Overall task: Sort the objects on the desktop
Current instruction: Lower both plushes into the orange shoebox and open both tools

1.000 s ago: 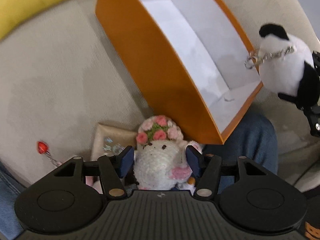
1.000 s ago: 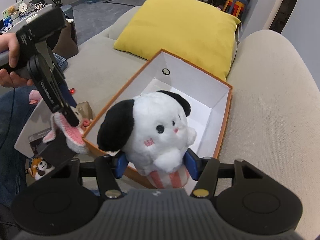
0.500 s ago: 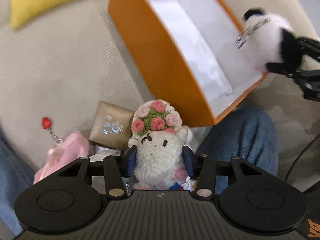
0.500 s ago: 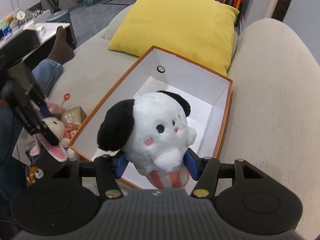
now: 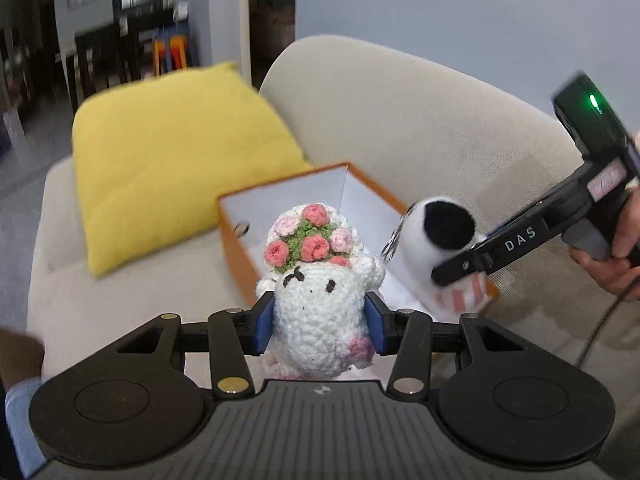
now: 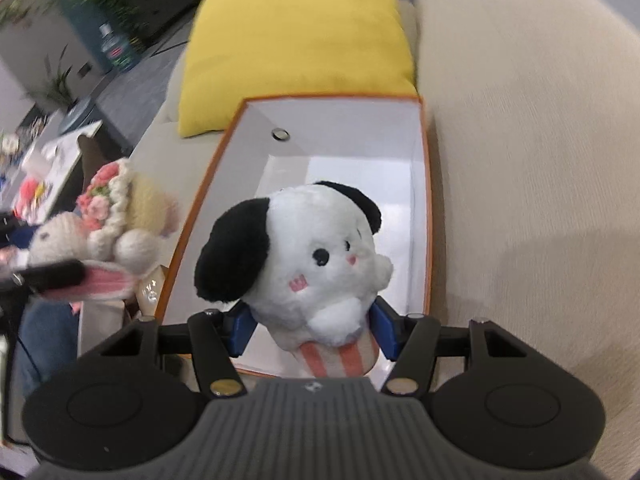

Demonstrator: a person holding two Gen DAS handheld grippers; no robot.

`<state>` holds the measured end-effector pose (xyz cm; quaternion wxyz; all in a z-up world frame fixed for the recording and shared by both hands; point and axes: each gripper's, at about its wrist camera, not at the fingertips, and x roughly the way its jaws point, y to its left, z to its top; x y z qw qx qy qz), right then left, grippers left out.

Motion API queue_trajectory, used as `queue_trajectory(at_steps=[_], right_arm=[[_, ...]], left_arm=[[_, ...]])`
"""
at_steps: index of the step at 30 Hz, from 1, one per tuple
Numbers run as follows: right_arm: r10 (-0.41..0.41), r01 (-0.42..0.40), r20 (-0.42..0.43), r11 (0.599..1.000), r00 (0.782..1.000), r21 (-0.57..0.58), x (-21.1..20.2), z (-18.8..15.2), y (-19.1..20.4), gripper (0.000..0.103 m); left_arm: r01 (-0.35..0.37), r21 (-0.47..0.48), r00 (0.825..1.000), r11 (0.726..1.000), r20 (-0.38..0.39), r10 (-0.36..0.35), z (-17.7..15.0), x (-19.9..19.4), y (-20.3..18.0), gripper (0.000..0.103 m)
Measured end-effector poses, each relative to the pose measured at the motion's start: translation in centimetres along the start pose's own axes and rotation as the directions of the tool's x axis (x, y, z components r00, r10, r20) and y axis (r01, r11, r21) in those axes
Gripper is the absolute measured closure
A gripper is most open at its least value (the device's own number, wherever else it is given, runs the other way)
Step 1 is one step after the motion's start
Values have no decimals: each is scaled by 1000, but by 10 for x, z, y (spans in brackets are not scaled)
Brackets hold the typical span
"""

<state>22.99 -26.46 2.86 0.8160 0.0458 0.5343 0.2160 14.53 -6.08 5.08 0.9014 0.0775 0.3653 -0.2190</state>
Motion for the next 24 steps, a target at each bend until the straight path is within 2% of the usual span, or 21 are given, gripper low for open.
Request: queue_trajectory(at_steps=[3, 7, 12, 16, 20, 24], right_arm=[[22, -18, -40, 996, 999, 88, 10, 1, -15, 41], [18, -6, -80, 989, 997, 148, 22, 0, -30, 41], [25, 3, -130, 978, 991, 210, 40, 3, -46, 41], [22, 11, -153, 977, 988, 215, 48, 6, -46, 42], [7, 32, -183, 976, 983, 213, 54, 6, -45, 48], [12, 35, -227, 979, 974, 202, 60, 3, -45, 49]], left_arm=[[-20, 12, 1000, 1000, 11, 20, 2, 24, -22, 50], [-64, 50, 998, 997, 4, 63, -1, 56, -44, 50], [-80, 34, 996, 996, -31, 81, -10, 84, -54, 50], [-112, 10, 991, 994, -75, 112, -19, 103, -58, 50], [-113, -20, 986, 993, -125, 109, -27, 114, -57, 49], [-73, -40, 983, 997, -174, 65, -29, 128, -63, 49]])
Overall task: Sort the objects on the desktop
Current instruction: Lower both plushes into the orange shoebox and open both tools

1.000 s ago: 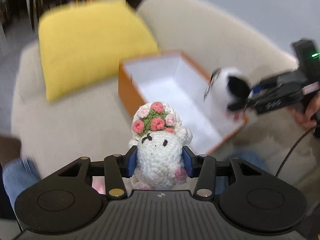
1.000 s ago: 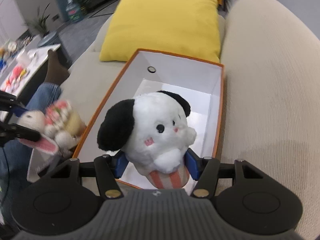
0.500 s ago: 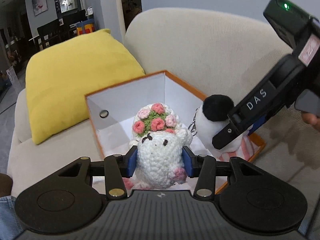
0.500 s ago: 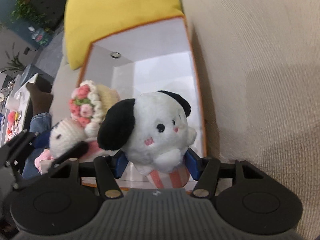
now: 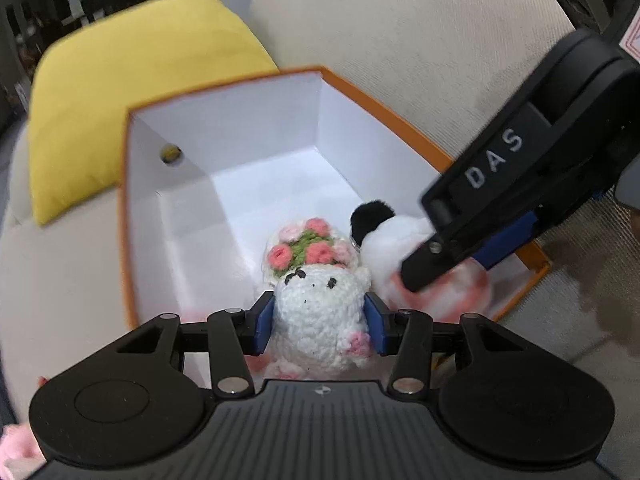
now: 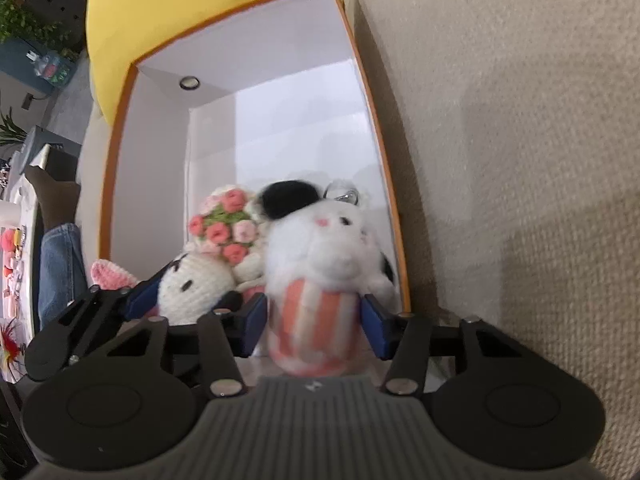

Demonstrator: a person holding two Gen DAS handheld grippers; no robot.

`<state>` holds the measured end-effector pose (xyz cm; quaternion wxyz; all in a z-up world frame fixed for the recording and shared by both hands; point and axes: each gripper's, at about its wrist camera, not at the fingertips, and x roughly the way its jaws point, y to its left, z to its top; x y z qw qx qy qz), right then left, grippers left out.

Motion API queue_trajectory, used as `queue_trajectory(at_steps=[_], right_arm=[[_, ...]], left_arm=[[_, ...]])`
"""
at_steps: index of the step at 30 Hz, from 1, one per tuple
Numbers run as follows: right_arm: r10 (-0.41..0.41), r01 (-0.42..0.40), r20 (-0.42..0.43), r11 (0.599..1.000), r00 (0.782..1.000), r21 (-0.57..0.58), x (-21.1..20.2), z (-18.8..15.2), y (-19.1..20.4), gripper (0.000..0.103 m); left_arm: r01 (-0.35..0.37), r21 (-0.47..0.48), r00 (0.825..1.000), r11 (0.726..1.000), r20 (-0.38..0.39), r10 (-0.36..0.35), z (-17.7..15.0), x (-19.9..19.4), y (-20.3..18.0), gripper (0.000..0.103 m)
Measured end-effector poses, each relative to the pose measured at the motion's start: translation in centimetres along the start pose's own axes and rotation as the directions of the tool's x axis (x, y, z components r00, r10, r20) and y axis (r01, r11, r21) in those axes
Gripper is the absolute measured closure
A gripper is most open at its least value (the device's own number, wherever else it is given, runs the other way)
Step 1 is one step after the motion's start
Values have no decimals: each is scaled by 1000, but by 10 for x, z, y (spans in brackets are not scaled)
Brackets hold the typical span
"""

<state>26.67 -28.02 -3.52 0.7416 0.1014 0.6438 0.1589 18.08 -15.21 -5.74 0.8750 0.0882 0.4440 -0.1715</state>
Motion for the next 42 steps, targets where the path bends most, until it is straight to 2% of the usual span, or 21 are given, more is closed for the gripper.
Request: queue_trajectory(at_steps=[4, 9, 12, 18, 20, 23, 27, 30, 34, 36, 42], right_arm=[[-4, 4, -5, 1000, 1000, -8, 1, 0, 0, 49], [-45, 44, -10, 996, 999, -83, 3, -2, 8, 51], [-53, 52, -6, 992, 999, -119, 5, -3, 10, 52], [-41, 40, -3, 987, 999, -153, 7, -3, 7, 53], [-52, 53, 8, 970, 999, -239, 9, -5, 16, 53], [-94, 98, 30, 911, 995, -400, 14, -13, 42, 54], [-99, 101, 31, 873, 995, -478, 16, -11, 43, 55], [-82, 83, 23, 887, 996, -455, 18, -5, 37, 55], [-66, 61, 0, 915, 998, -398, 16, -5, 31, 53], [-55, 46, -20, 942, 998, -331, 17, -2, 26, 50], [-67, 49, -57, 959, 996, -278, 25, -1, 24, 49]], left_arm=[[6, 11, 1000, 1000, 0, -6, 3, 3, -2, 46], [94, -19, 994, 995, -59, -95, 9, 13, 9, 46], [131, -15, 988, 991, -80, -131, 4, 5, 7, 46], [253, -34, 957, 967, -137, -255, 8, -1, 25, 49], [264, -37, 951, 964, -159, -266, 8, 1, 28, 59], [275, -19, 947, 961, -168, -274, 1, 3, 25, 60], [290, -13, 946, 957, -148, -288, -2, -1, 23, 61], [320, -15, 937, 947, -143, -319, 0, -5, 28, 61], [306, 26, 944, 952, -139, -299, 2, -13, 30, 61], [319, 40, 942, 947, -128, -312, 0, -19, 32, 61], [337, -5, 941, 941, -26, -337, 0, -50, 55, 61]])
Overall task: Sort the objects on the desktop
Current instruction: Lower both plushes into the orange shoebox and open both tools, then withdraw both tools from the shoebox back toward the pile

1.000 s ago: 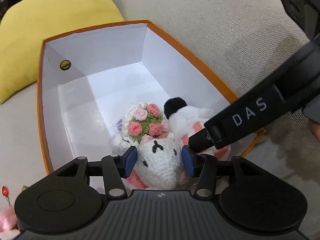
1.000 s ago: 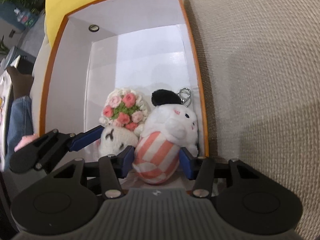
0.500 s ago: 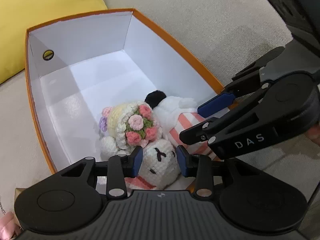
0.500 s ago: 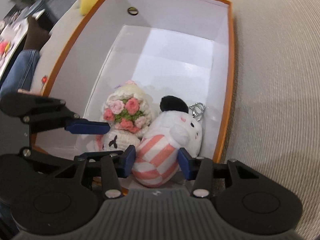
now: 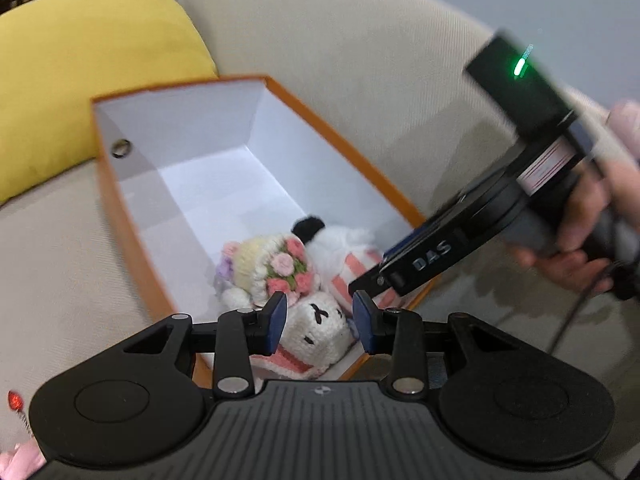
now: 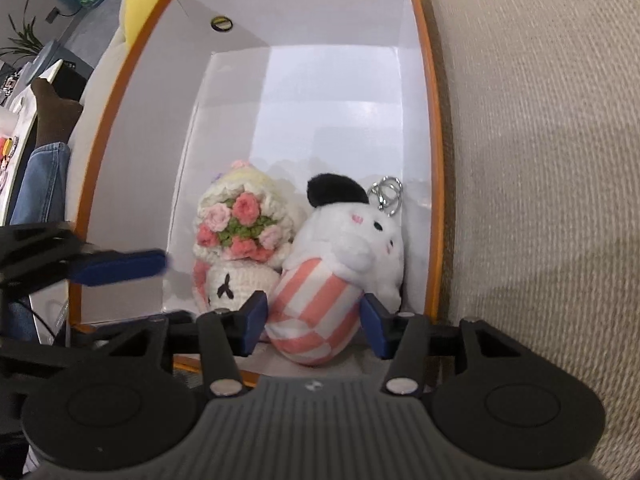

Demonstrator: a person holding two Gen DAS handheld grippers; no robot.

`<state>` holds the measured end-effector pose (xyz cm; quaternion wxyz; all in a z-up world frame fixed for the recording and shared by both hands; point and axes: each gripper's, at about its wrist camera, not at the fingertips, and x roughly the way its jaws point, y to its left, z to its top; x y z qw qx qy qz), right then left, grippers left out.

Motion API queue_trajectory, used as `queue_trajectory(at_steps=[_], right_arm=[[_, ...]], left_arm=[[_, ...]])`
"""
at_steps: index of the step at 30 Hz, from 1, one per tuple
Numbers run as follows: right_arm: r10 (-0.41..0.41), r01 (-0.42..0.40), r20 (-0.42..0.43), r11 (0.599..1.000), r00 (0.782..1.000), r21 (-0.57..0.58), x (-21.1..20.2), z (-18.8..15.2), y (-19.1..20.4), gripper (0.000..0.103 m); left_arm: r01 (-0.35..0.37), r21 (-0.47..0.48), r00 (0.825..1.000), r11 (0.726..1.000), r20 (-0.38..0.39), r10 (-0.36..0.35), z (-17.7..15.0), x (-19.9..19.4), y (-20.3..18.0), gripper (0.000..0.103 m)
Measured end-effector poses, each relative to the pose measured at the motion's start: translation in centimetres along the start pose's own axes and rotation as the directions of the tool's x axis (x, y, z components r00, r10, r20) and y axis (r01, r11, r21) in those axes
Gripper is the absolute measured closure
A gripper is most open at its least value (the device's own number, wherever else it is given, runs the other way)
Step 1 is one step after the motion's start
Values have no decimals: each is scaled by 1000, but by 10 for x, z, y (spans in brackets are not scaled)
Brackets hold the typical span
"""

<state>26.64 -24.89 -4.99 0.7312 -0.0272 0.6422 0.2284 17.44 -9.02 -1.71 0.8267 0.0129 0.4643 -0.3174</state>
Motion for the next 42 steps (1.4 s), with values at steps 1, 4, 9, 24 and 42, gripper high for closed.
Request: queue_trajectory(at_steps=[1, 4, 9, 24, 42], right_arm=[[-7, 7, 3, 1000, 1000, -9, 2, 0, 2, 49], [-49, 51, 21, 993, 999, -109, 5, -5, 15, 51], [-173, 170, 26, 917, 985, -360, 10, -7, 43, 57], [-101, 120, 68, 895, 993, -430, -10, 22, 61, 39], [-139, 173, 102, 793, 985, -585, 39, 27, 104, 47]], left_arm=[[-4, -16, 1000, 1000, 15, 4, -1, -7, 3, 61], [-15, -59, 998, 998, 54, 18, -4, -28, 11, 61], [-17, -110, 996, 994, 80, 26, -9, -45, 19, 61], [-66, -245, 988, 967, 123, 98, -16, -60, 62, 61], [-110, -264, 988, 958, 77, 135, -29, -58, 94, 61]])
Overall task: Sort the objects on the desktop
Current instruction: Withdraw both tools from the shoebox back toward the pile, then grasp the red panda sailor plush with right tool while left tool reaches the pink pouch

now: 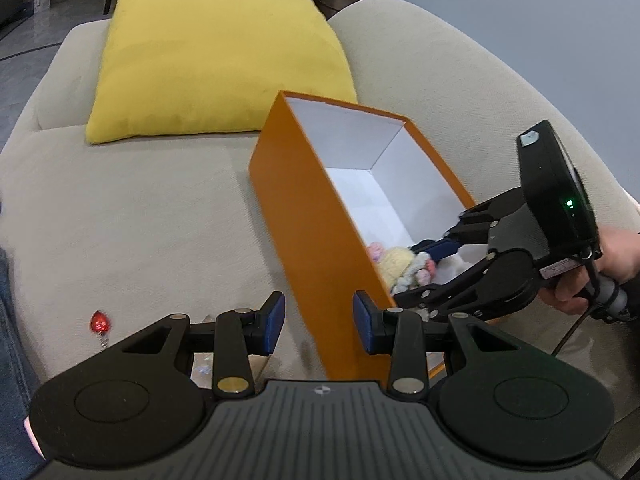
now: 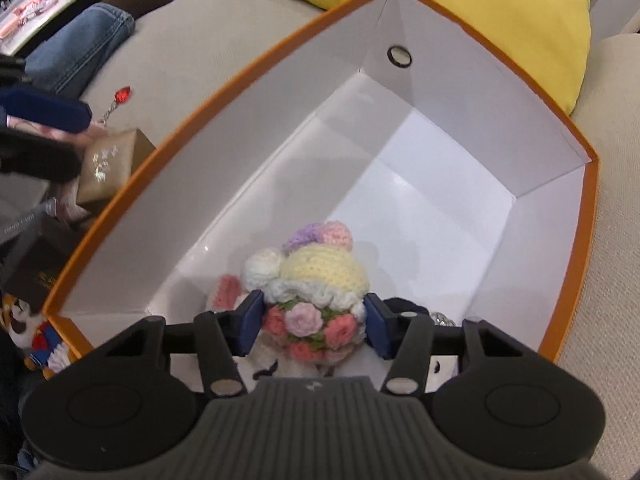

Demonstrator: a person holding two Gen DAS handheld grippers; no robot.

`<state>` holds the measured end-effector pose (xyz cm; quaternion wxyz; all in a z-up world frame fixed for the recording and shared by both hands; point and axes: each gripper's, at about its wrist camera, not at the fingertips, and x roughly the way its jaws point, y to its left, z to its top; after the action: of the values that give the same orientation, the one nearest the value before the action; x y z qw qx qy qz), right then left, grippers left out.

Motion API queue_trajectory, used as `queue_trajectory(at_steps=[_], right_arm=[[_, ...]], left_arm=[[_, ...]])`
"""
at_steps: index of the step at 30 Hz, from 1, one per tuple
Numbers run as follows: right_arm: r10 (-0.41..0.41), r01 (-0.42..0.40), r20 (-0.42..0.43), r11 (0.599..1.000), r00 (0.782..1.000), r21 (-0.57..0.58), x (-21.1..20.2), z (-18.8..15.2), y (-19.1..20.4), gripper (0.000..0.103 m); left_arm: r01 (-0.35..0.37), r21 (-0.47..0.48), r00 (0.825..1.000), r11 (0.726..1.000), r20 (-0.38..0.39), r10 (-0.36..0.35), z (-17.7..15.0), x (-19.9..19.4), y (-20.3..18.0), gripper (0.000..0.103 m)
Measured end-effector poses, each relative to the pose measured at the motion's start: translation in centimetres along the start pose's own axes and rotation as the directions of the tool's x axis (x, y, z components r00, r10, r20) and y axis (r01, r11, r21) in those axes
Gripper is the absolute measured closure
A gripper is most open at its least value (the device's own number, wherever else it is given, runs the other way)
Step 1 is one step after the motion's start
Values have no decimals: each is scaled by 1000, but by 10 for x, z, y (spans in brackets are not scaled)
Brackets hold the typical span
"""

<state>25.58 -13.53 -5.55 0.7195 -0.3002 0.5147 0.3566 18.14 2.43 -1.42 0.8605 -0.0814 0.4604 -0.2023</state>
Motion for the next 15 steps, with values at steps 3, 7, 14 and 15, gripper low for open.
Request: queue_trajectory(at_steps=[3, 7, 14, 15], right_arm=[[-17, 17, 18, 1000, 1000, -8, -4, 0, 6, 46], [-36, 34, 120, 999, 992, 17, -37, -5, 16, 46], [111, -103, 293, 994, 950, -40, -96, -41, 77, 46], [141, -127, 287, 990, 948, -67, -96, -46, 89, 46]], left_arm=[[-28, 2, 1000, 1000, 1, 28, -4, -12, 4, 61], [-75, 14, 997, 997, 15, 74, -16, -40, 8, 60], [-180, 28, 984, 983, -9, 180, -63, -84, 9, 59], [-201, 26, 979, 979, -15, 202, -72, -88, 10, 59]])
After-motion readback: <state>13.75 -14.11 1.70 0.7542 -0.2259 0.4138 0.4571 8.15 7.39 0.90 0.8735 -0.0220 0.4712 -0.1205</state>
